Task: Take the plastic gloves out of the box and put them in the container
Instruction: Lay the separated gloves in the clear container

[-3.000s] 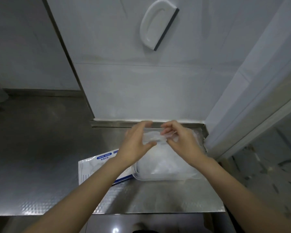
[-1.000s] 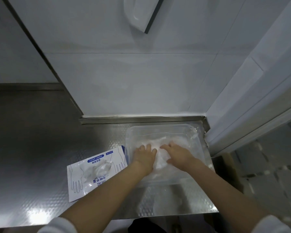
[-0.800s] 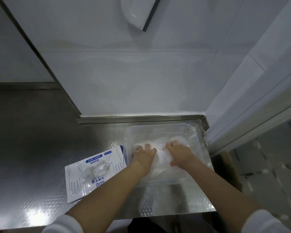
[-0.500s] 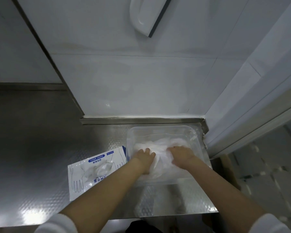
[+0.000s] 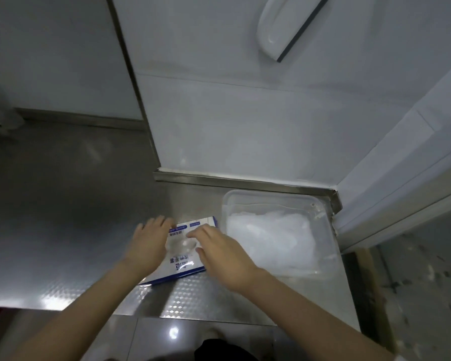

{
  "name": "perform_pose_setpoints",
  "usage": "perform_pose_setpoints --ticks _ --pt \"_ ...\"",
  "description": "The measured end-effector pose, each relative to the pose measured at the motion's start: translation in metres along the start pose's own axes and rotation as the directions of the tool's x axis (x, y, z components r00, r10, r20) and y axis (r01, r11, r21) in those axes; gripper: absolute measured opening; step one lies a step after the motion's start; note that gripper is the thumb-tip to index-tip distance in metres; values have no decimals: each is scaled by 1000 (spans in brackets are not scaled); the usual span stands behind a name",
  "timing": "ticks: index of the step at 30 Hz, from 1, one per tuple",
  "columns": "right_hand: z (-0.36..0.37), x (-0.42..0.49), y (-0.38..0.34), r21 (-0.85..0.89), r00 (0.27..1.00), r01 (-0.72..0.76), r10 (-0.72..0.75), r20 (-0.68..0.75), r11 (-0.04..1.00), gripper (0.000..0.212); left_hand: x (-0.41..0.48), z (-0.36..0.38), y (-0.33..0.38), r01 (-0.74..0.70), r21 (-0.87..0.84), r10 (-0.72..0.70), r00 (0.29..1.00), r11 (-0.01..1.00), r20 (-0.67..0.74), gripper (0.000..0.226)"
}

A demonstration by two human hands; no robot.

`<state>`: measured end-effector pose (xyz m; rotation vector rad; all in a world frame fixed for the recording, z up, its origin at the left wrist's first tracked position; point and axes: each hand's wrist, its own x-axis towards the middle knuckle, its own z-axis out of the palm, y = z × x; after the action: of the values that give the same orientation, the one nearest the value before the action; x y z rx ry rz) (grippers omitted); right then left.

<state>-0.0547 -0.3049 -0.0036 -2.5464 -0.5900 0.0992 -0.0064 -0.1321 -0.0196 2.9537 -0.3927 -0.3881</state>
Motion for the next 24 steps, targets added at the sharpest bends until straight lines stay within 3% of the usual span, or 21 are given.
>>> perform_pose_setpoints --ticks 3,6,12,18,24 --pt "32 21 -8 -56 990 -29 36 133 998 54 -10 14 -25 17 -27 -12 984 1000 176 57" --pt "56 35 -5 -194 973 -50 91 210 980 53 -15 19 -34 -21 -85 42 968 996 247 66" --pt "59 55 -2 -347 943 -126 220 248 929 34 -17 25 -36 -30 -72 45 975 997 217 83" --pt "52 59 -5 -427 950 -22 151 272 904 27 -15 29 -37 -38 -91 56 977 995 206 81" --pt "39 61 -4 -398 966 -19 119 228 917 26 -16 30 -36 -30 -104 50 980 994 194 82"
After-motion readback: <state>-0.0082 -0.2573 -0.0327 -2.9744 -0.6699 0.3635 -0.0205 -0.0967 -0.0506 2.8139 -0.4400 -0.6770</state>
